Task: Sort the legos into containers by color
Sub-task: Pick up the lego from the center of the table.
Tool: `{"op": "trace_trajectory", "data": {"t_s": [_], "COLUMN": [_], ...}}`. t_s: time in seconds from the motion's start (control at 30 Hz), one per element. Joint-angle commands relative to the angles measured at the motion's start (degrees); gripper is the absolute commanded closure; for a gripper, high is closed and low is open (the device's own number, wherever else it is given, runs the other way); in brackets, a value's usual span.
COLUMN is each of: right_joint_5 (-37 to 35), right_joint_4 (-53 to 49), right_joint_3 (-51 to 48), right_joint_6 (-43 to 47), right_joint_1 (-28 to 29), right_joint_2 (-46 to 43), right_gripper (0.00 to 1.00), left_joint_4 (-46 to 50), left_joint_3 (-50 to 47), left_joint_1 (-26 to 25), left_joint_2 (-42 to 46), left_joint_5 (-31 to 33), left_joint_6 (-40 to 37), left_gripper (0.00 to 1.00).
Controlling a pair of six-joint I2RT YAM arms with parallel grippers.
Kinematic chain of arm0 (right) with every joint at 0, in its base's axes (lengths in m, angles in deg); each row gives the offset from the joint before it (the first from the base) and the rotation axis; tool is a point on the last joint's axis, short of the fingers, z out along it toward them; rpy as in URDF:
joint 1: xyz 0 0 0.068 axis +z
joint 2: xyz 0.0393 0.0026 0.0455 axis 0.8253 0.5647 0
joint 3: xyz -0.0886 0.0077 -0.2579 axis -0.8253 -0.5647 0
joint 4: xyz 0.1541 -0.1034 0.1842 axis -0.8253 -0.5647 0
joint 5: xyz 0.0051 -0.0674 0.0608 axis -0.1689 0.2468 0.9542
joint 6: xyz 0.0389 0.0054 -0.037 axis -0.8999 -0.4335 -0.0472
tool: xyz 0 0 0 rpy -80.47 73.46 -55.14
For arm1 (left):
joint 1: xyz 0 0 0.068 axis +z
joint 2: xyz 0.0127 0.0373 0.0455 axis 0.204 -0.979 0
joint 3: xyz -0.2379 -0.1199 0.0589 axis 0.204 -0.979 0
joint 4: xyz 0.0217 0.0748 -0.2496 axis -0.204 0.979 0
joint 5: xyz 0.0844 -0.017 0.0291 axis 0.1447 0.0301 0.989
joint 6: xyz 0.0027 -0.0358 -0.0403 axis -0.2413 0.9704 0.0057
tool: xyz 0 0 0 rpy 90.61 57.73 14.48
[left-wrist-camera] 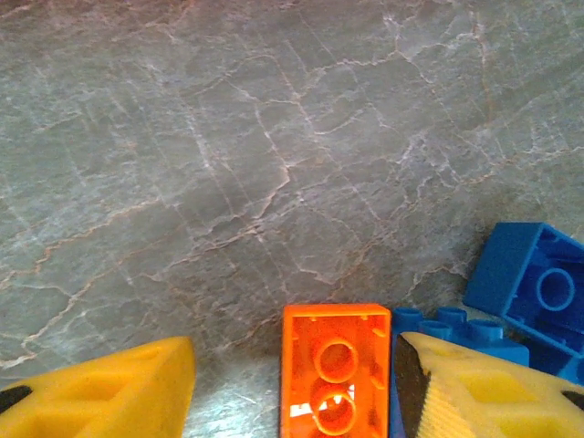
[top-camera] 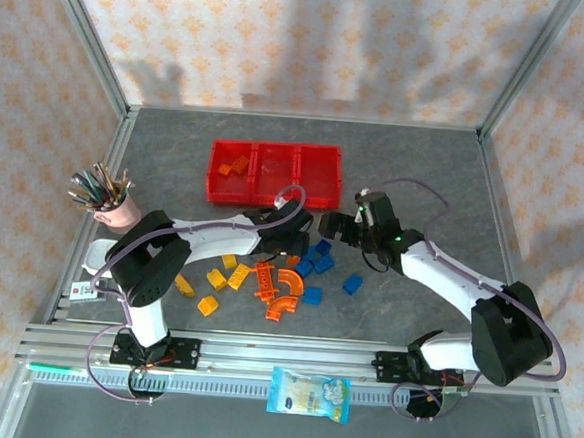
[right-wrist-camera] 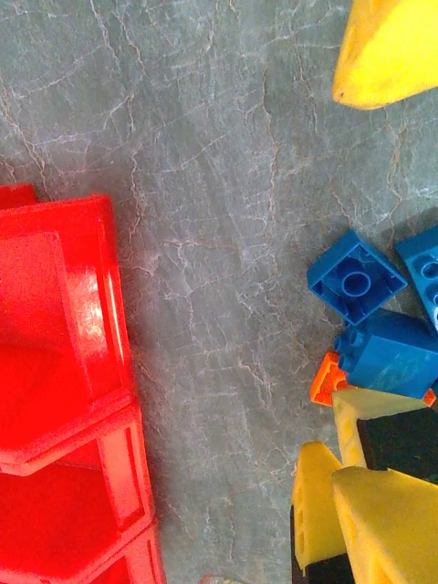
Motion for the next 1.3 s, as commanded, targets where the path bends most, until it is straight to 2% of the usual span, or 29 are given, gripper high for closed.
{"op": "trace_trajectory", "data": {"t_s": [0.0,0.33,0.8,0.9,1.03,1.13,1.27], "right_joint_5": [-1.88,-2.58,-2.21,-2.21,-1.91,-1.65,-1.9], "right_joint_4": [-0.93,-1.43,-1.61,-1.7,-1.23,-1.13,-1.27], "right_joint_3": [-0.79,-1.06,-0.36,-0.11,-0.07,0.08,-0.25], "right_joint_6": [0.81,1.12,0.9,0.8,0.53,0.35,0.27], "right_joint_1": [-0.51,-0.7,-0.78,-0.78,-0.73,-0.78,-0.78], "right_joint_2": [-1.95,-2.82,-3.26,-3.25,-3.28,-3.18,-3.54], "right_gripper": [0.0,0.0,0.0,0.0,0.0,0.0,0.0], "left_joint_4": [0.46,2.03,7.31,6.16,7.15,5.46,5.54], "left_joint_3": [2.59,4.52,5.04,3.26,2.73,2.0,2.58], "left_joint_1": [-1.23,-1.77,-1.78,-1.68,-1.52,-1.52,-1.51], "left_joint_2": [-1.83,-4.67,-5.42,-3.71,-2.15,-0.94,-2.33], "left_joint_5": [-0.5,0.07,7.32,6.06,8.01,5.83,5.46], "left_joint_6": [0.2,-0.77,-0.51,-0.77,-0.29,-0.09,0.62], "left_gripper": [0.39,0.36,0.34,0.34,0.33,0.32,0.3]}}
